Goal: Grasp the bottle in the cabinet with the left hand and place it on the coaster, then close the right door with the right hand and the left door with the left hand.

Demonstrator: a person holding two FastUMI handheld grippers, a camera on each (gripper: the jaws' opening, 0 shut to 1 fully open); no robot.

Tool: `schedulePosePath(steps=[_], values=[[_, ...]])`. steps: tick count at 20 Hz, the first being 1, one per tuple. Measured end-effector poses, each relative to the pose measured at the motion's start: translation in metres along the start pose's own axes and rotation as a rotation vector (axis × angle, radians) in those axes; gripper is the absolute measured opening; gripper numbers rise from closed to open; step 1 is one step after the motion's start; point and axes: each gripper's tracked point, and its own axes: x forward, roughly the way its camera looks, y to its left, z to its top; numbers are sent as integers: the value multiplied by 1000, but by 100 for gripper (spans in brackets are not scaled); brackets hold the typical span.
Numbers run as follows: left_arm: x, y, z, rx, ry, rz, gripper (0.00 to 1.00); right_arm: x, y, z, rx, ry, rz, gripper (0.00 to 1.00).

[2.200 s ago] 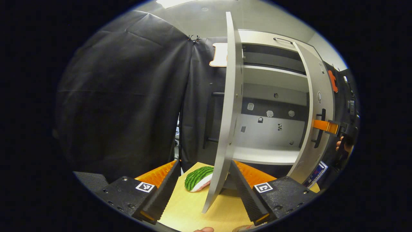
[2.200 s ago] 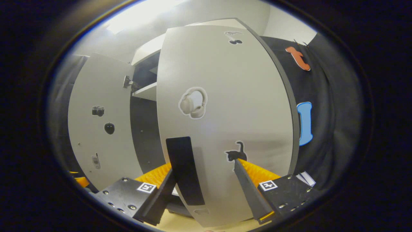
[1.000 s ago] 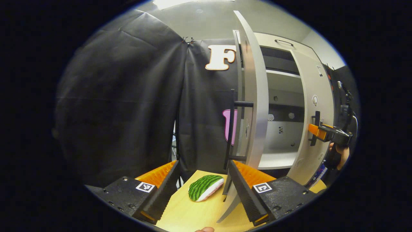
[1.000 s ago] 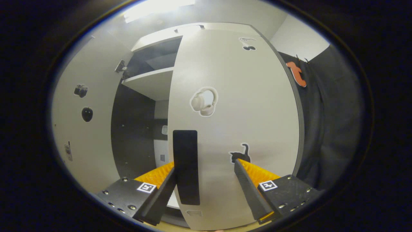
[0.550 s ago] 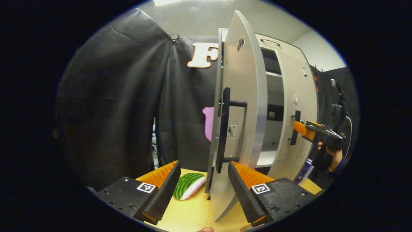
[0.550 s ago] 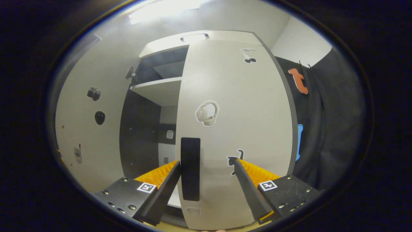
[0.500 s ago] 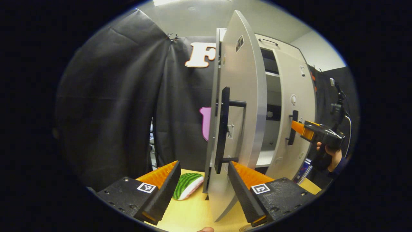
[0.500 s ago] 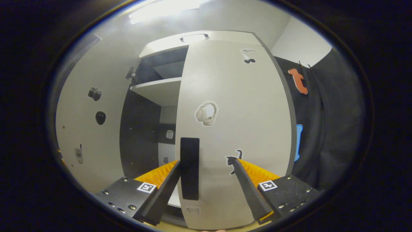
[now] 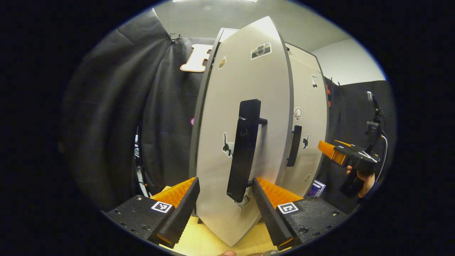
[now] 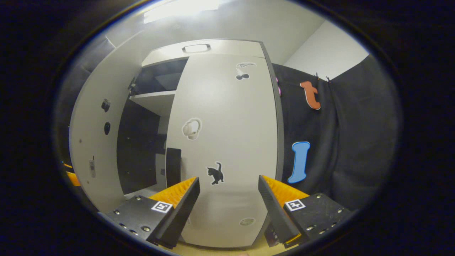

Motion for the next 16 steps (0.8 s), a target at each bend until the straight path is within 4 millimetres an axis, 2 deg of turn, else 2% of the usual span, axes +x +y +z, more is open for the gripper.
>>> schedulePosePath(steps=[4,5,6,7,16], values=[[23,-13,9,18,-29,-30,90,-17,-17,-2,-47,18,-26,99],[28,-19,5,16,-10,-45,97,-20,-22,0,-55,15,-37,99],[33,-24,5,17,-7,-55,98,-25,-27,1,-59,13,-48,99],[39,-27,6,22,-7,-64,99,-29,-33,0,-61,15,-61,97],[80,-54,-2,-23,32,-125,99,-61,-81,2,-51,42,-169,99]])
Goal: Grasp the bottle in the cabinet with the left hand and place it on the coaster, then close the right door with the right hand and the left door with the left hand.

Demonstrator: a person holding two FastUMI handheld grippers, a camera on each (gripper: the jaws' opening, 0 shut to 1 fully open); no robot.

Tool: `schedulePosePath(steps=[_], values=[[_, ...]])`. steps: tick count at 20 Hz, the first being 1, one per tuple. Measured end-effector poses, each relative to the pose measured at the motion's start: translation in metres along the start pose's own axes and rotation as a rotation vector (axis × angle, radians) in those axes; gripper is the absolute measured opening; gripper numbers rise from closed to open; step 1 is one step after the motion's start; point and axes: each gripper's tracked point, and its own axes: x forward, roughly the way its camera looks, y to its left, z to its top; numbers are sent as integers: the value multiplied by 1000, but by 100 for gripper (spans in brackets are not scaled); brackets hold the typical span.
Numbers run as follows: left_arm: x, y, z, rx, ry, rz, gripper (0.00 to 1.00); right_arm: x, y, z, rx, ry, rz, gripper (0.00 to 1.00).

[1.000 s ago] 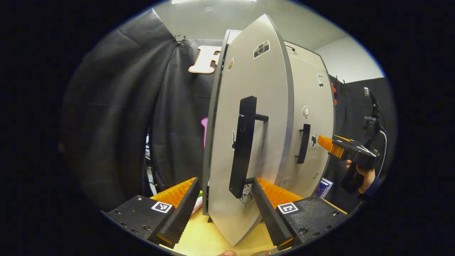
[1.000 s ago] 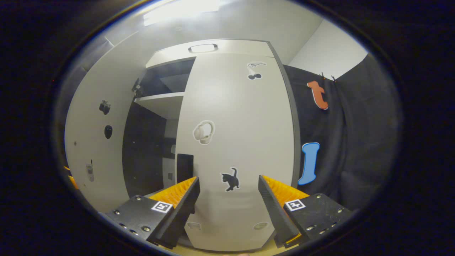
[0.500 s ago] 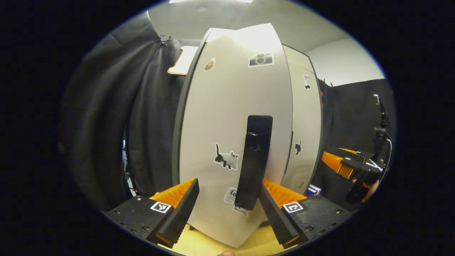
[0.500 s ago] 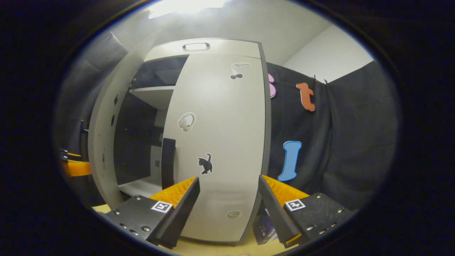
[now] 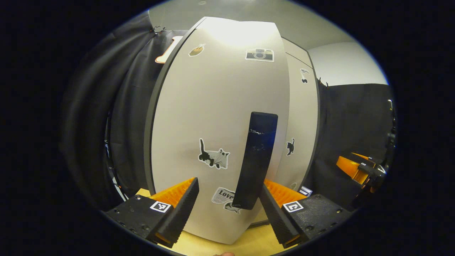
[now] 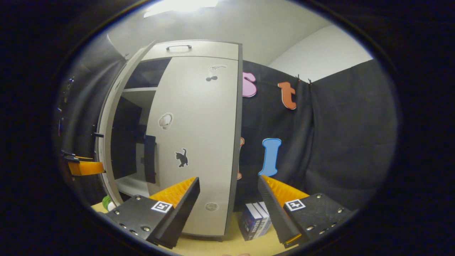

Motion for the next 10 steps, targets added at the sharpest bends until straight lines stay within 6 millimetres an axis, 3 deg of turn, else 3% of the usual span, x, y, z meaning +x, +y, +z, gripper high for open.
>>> schedulePosePath(steps=[10], values=[[46,-11,-6,-18,32,-18,99,-20,-34,12,38,0,-57,97]])
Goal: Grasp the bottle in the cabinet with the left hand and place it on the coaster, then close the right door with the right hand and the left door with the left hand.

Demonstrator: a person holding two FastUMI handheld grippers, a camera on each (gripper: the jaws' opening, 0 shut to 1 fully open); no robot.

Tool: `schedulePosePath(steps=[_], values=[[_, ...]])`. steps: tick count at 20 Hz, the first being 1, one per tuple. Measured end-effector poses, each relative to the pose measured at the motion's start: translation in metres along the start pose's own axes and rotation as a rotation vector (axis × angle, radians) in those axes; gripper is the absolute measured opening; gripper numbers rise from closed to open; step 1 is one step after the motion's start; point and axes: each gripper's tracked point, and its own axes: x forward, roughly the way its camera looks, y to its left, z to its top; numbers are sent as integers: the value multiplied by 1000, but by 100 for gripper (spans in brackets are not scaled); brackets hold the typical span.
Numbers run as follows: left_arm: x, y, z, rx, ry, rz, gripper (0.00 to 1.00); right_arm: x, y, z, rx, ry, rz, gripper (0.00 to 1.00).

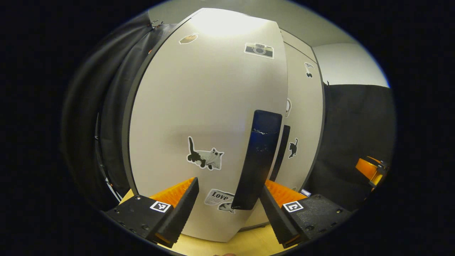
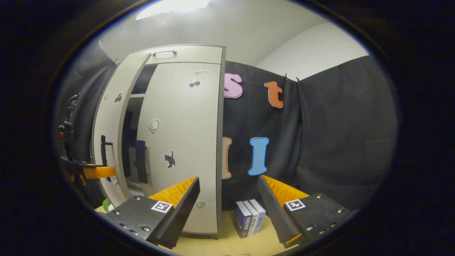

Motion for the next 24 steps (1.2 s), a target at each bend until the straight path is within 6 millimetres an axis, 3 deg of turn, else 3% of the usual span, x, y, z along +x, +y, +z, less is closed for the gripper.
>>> schedulePosePath(steps=[5,14,17,24], values=[[21,0,0,39,2,32,99,-3,-6,1,-13,5,-6,97],[22,1,2,119,15,85,99,-6,15,13,7,6,71,100],[-3,-10,17,127,0,99,99,-14,19,24,17,0,95,99],[-82,-62,83,157,-97,79,98,-29,30,59,71,-18,164,97]])
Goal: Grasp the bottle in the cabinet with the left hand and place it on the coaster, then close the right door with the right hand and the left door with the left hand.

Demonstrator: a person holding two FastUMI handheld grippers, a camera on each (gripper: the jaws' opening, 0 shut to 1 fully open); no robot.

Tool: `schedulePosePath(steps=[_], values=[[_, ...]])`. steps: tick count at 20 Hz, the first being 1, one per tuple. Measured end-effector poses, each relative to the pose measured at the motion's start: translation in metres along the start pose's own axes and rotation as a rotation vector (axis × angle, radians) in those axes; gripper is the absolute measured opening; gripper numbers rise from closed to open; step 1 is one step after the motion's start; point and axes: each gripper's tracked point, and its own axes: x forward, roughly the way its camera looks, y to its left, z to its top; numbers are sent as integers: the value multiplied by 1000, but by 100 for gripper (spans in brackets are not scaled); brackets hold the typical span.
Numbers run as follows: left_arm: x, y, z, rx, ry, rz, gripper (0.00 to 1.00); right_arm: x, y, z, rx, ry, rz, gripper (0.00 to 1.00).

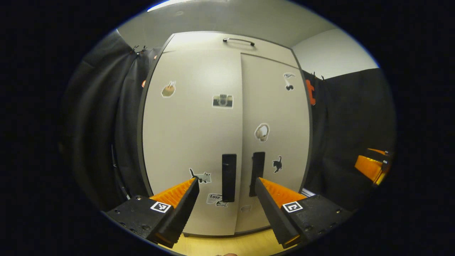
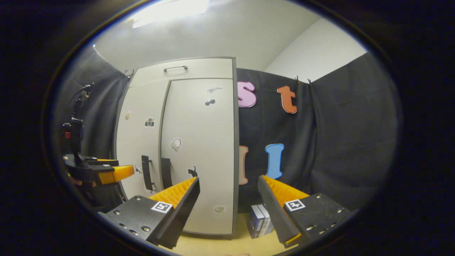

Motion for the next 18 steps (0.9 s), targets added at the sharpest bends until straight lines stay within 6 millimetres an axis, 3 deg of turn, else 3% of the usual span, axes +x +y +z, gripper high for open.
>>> schedulePosePath(steps=[7,12,18], values=[[-43,-33,32,17,-66,19,98,-13,0,9,-22,-15,29,97],[-52,-55,33,6,-80,-2,98,-21,-7,17,-33,-40,42,97],[-52,-61,34,-11,-82,16,98,-23,-21,24,-33,-64,40,97]])
